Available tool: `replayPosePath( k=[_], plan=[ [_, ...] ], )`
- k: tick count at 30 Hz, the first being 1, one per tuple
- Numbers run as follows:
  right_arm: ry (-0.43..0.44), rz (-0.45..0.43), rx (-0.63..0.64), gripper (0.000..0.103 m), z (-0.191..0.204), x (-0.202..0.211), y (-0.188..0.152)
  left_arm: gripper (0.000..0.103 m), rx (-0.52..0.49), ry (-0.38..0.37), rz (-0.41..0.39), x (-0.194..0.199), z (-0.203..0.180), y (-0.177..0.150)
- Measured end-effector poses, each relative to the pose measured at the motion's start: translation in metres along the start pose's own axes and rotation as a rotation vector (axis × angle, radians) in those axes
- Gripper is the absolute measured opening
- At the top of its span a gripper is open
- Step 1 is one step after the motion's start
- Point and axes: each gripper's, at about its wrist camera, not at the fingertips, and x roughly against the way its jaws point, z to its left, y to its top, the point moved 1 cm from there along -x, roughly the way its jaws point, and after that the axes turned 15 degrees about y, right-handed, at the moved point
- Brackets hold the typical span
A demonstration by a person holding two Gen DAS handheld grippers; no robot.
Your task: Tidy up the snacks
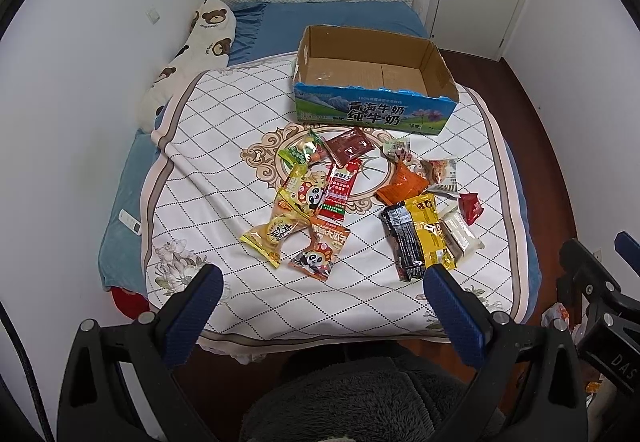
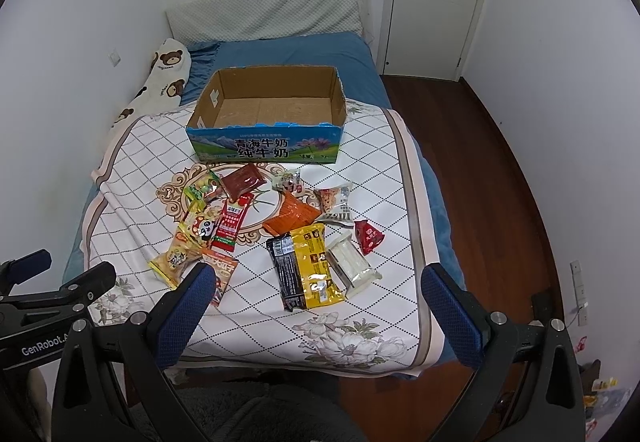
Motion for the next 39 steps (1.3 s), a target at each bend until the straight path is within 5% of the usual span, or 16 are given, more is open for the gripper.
replayPosePath(
  k=[39],
  plan=[
    [0.01,-0.006,-0.006,0.103,0.001,0.001,0.0,0.103,0.004,-0.004,-0.013,0.006,0.009,-0.001]
  ],
)
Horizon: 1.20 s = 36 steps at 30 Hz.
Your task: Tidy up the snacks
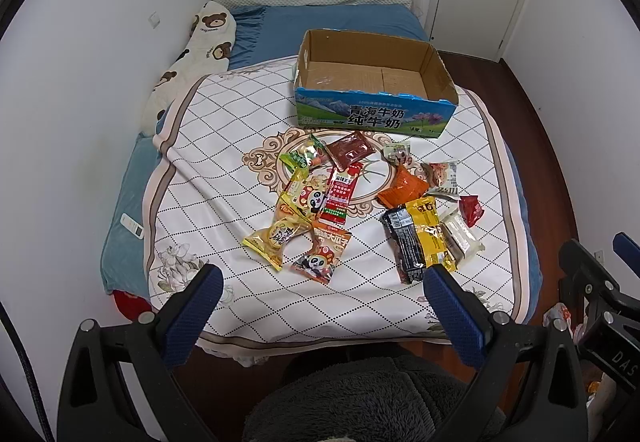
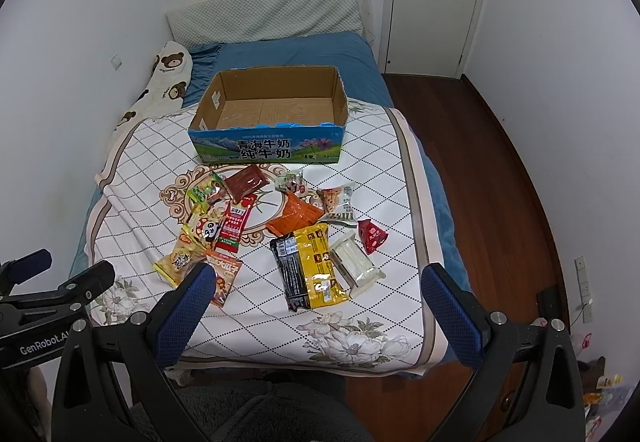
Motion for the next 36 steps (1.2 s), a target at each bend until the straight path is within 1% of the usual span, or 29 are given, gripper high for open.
replayPosePath(
  k=[10,12,14,16,18,20,23,26,27,29,30,33,35,36],
  plan=[
    [0.008,0.014,-0.007,0.103,0.003,-0.007,0.003,0.103,0.0,0.006,0.005,-0.008,0.001,0.005],
    [0.013,0.022,-0.016,0.103,-0.001,-0.015,0.005,0.103,0.008,0.014,0.001,-0.017,0.002,0.007],
    [0.012,0.034,-0.027,0.103,-0.007,-0.026,0.007,0.103,0.014,0.037,-0.004,-0.03,0.004,0.011],
    [0.023,0.053,-0.049,0.103,-0.016,-0.043,0.008,0.103,0.016,0.054,0.0,-0.045,0.003,0.016],
    [0.031,0.086,-0.068,0.103,-0.024,-0.066,0.009,0.103,0.002,0.082,0.02,-0.068,0.0,0.02],
    [0.037,0.124,-0.084,0.103,-0.035,-0.093,0.009,0.103,-0.035,0.12,0.04,-0.094,-0.006,0.024],
    [0.038,0.19,-0.088,0.103,-0.051,-0.146,0.005,0.103,-0.1,0.168,0.071,-0.138,-0.016,0.031],
    [0.025,0.276,-0.071,0.103,-0.064,-0.211,-0.004,0.103,-0.205,0.194,0.114,-0.187,-0.034,0.034],
    [0.02,0.316,-0.067,0.103,-0.067,-0.234,-0.008,0.103,-0.255,0.186,0.162,-0.207,-0.041,0.033],
    [0.025,0.388,-0.075,0.103,-0.074,-0.274,-0.016,0.103,-0.341,0.181,0.253,-0.243,-0.055,0.024],
    [0.036,0.418,-0.075,0.103,-0.075,-0.291,-0.021,0.103,-0.385,0.185,0.286,-0.26,-0.063,0.017],
    [0.045,0.493,-0.061,0.103,-0.076,-0.33,-0.036,0.103,-0.389,0.198,0.322,-0.296,-0.073,-0.004],
    [0.037,0.534,-0.05,0.103,-0.076,-0.353,-0.046,0.097,-0.41,0.199,0.346,-0.314,-0.08,-0.015],
    [0.031,0.554,-0.045,0.103,-0.076,-0.361,-0.049,0.096,-0.414,0.196,0.35,-0.322,-0.084,-0.018]
  ],
)
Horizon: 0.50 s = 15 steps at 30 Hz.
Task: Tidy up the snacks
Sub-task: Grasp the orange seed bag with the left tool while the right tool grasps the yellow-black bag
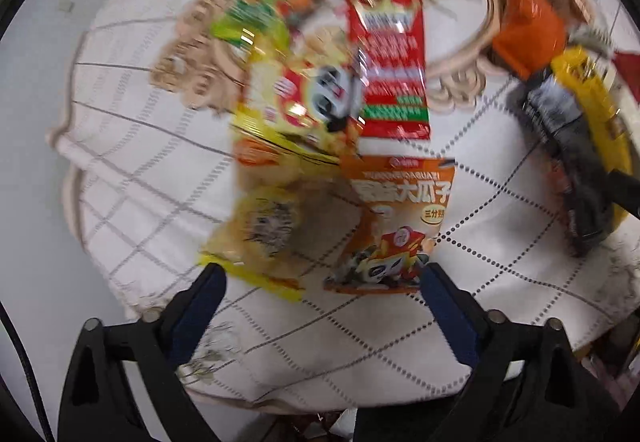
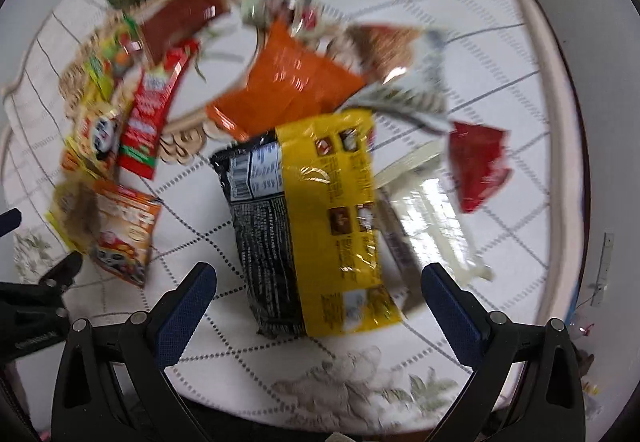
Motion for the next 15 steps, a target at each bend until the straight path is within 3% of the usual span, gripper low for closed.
replayPosePath(
  k=[10,12,15],
  plan=[
    [0.046,0.109,-0.055,0.103,-0.014,-0.062,0.009,0.096,-0.062,-0.014,-0.029,-0.025,-0.044,0.021],
    [0.072,0.125,-0.069,0.101,-0.016,-0.07,0.01,0.091,-0.069,-0.02,-0.034,-0.026,-0.048,0.024],
    [0.065,0.14,-0.047,0.093,-0.014,-0.082,0.009,0.065,-0.063,-0.033,-0.035,-0.024,-0.054,0.025]
  ],
)
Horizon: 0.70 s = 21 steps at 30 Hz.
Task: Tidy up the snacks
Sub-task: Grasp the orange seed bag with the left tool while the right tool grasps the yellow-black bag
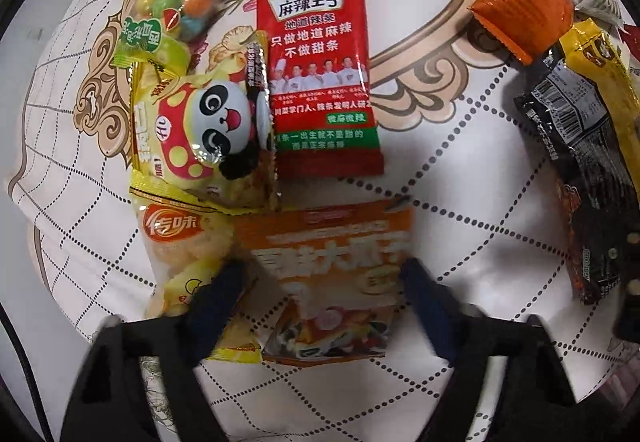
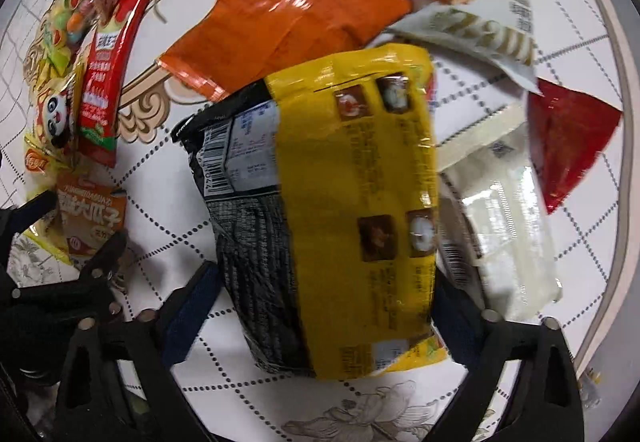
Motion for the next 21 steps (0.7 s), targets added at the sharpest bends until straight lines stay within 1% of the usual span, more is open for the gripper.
replayPosePath(
  k=[1,2,3,4,5,6,7,8,10,12,13,16,17,18,19,20,21],
  plan=[
    [-0.005,-0.001,0.001,0.09,-0.001,-0.003,-0.001,0.056,0.018,-0.021,0.012,0.002,0.0,-0.001],
    [-0.002,-0.006,-0.011,0.089,-0.003,-0.005,-0.002,0.052,0.053,-0.05,0.034,0.0,-0.001,-0.002],
    [0.005,-0.008,-0.022,0.089,-0.004,-0.006,-0.004,0.052,0.102,-0.095,0.069,-0.003,0.004,-0.009],
    [0.029,-0.009,-0.044,0.089,-0.008,-0.008,-0.007,0.052,0.151,-0.134,0.099,-0.006,0.009,-0.012],
    [0.07,-0.004,-0.077,0.089,-0.009,-0.009,-0.009,0.052,0.21,-0.181,0.13,-0.009,0.014,-0.016],
    [0.136,0.009,-0.121,0.089,-0.015,-0.012,-0.012,0.052,0.26,-0.232,0.157,-0.012,0.019,-0.02],
    [0.176,0.017,-0.144,0.089,-0.019,-0.02,-0.012,0.053,0.288,-0.267,0.176,-0.017,0.021,-0.022],
    [0.2,0.021,-0.157,0.089,-0.021,-0.025,-0.012,0.057,0.308,-0.289,0.195,-0.023,0.021,-0.024],
    [0.181,0.02,-0.151,0.09,-0.022,-0.036,-0.013,0.061,0.313,-0.307,0.214,-0.031,0.019,-0.025],
    [0.153,0.023,-0.137,0.09,-0.017,-0.044,-0.011,0.062,0.27,-0.307,0.224,-0.038,0.011,-0.023],
    [0.134,0.025,-0.124,0.09,-0.005,-0.049,-0.011,0.062,0.248,-0.302,0.217,-0.038,0.007,-0.023],
    [0.086,0.031,-0.09,0.09,0.002,-0.061,-0.011,0.062,0.202,-0.285,0.18,-0.036,-0.002,-0.025],
    [0.07,0.036,-0.081,0.09,0.004,-0.066,-0.012,0.056,0.204,-0.275,0.161,-0.033,-0.003,-0.027],
    [0.051,0.037,-0.073,0.09,0.004,-0.072,-0.013,0.052,0.208,-0.271,0.149,-0.018,-0.001,-0.023],
    [0.045,0.029,-0.073,0.089,0.008,-0.077,-0.014,0.05,0.211,-0.264,0.137,-0.007,-0.012,-0.022],
    [0.038,0.016,-0.074,0.088,0.013,-0.09,-0.014,0.048,0.214,-0.258,0.125,0.0,-0.014,-0.024],
    [0.031,0.008,-0.07,0.087,0.014,-0.093,-0.017,0.047,0.221,-0.256,0.114,0.008,-0.014,-0.026]
  ],
)
